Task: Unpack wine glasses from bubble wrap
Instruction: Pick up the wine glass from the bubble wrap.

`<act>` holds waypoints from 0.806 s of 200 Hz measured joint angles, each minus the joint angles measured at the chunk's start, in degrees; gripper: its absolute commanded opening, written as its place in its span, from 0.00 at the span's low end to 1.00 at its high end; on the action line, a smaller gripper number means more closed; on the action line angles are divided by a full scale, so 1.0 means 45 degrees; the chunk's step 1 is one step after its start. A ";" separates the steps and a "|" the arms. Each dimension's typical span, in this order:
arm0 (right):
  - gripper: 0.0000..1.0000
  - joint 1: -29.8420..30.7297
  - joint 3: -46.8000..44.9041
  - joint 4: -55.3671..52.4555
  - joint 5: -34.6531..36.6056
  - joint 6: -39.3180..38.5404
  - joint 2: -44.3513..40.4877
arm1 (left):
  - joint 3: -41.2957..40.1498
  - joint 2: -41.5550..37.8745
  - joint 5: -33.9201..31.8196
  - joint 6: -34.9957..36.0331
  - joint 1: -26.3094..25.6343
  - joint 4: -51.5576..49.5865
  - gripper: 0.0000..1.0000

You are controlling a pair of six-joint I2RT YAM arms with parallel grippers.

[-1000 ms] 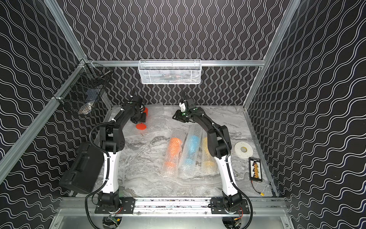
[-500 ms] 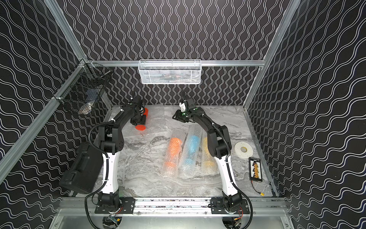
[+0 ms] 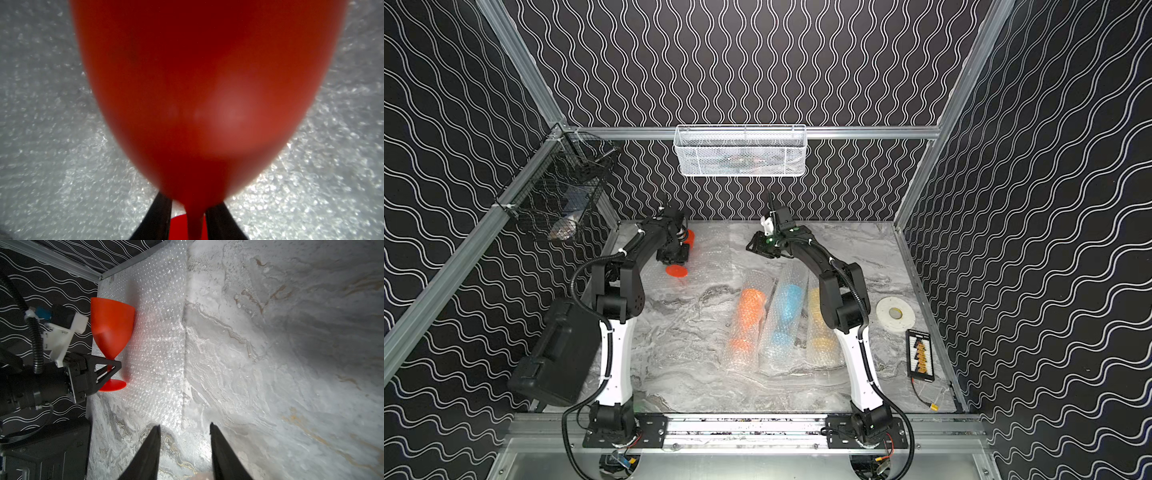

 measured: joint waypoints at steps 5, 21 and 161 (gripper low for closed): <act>0.41 0.0000 -0.0010 0.0019 0.0000 0.0000 -0.0005 | 0.0019 0.0000 0.0005 0.0010 0.0000 -0.0010 0.37; 0.41 0.0000 -0.0029 0.0039 0.0000 0.0000 -0.0019 | 0.0146 0.0005 0.0073 0.0029 0.0005 -0.0121 0.38; 0.41 -0.0010 -0.0019 0.0044 0.0005 -0.0010 -0.0063 | 0.0389 0.0262 0.0097 0.0039 0.0005 -0.0277 0.18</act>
